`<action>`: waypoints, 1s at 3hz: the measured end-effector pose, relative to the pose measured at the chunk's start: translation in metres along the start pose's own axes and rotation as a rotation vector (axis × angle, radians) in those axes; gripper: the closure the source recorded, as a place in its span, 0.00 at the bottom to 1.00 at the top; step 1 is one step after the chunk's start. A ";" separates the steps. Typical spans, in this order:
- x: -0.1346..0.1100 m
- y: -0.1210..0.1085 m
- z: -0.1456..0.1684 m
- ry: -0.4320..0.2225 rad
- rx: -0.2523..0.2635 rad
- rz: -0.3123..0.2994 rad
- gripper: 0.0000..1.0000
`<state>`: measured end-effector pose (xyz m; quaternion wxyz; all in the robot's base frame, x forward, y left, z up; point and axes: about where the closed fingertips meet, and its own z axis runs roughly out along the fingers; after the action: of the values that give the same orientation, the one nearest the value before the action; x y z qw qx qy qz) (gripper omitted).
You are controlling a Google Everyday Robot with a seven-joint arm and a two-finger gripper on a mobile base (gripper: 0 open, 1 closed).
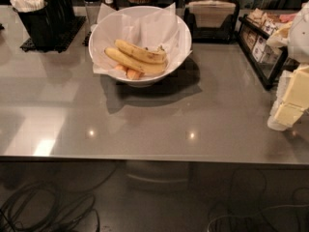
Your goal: Pick banana from white bowl
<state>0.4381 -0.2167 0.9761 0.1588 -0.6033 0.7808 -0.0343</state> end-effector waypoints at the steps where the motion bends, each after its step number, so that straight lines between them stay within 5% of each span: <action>1: 0.000 0.000 0.000 0.000 0.000 0.000 0.00; 3: -0.028 -0.027 0.009 -0.088 -0.028 -0.034 0.00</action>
Offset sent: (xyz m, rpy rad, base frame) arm 0.0073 0.0027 -0.0024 0.0341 0.0157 0.0025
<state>0.4723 -0.1961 0.9805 0.1838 -0.6196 0.7631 0.0004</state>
